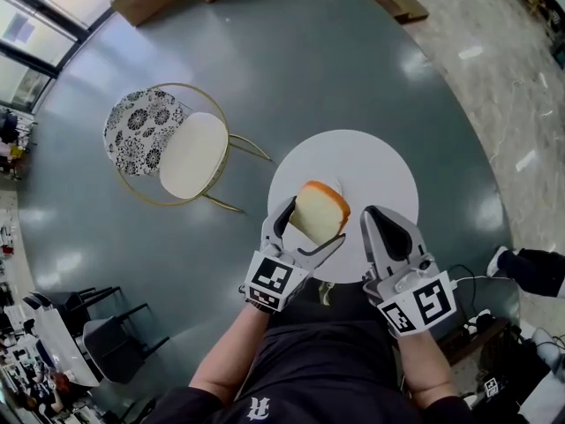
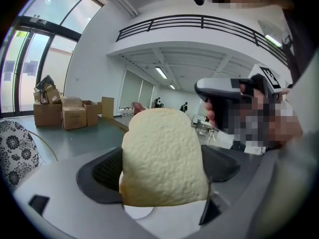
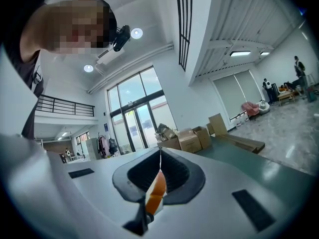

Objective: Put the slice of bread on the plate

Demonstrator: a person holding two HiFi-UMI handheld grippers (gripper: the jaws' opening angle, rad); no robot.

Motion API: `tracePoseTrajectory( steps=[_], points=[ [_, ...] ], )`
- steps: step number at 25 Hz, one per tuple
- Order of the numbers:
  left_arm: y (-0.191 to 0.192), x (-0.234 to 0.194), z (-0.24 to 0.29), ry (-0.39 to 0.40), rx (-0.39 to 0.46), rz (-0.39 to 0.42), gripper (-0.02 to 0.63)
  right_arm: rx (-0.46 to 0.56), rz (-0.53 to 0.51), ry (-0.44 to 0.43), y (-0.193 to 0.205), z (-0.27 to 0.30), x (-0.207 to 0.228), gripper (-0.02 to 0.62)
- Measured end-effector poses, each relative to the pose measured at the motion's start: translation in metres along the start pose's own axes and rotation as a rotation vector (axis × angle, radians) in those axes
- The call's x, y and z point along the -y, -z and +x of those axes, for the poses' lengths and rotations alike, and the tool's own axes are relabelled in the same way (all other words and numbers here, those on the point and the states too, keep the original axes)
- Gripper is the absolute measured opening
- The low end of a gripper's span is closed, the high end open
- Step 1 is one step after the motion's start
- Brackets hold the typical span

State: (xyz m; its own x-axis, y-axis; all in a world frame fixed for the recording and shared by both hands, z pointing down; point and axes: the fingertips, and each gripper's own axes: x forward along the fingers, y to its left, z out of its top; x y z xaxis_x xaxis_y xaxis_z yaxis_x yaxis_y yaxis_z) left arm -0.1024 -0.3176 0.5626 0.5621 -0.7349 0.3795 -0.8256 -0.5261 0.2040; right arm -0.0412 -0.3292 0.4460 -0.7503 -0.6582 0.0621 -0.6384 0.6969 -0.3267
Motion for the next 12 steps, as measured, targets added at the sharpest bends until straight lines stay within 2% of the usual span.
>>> tracePoseTrajectory(
  steps=[12],
  points=[
    [0.094, -0.044, 0.054, -0.023, -0.139, 0.016, 0.500, -0.036, 0.035, 0.014, 0.072, 0.028, 0.031, 0.008]
  ],
)
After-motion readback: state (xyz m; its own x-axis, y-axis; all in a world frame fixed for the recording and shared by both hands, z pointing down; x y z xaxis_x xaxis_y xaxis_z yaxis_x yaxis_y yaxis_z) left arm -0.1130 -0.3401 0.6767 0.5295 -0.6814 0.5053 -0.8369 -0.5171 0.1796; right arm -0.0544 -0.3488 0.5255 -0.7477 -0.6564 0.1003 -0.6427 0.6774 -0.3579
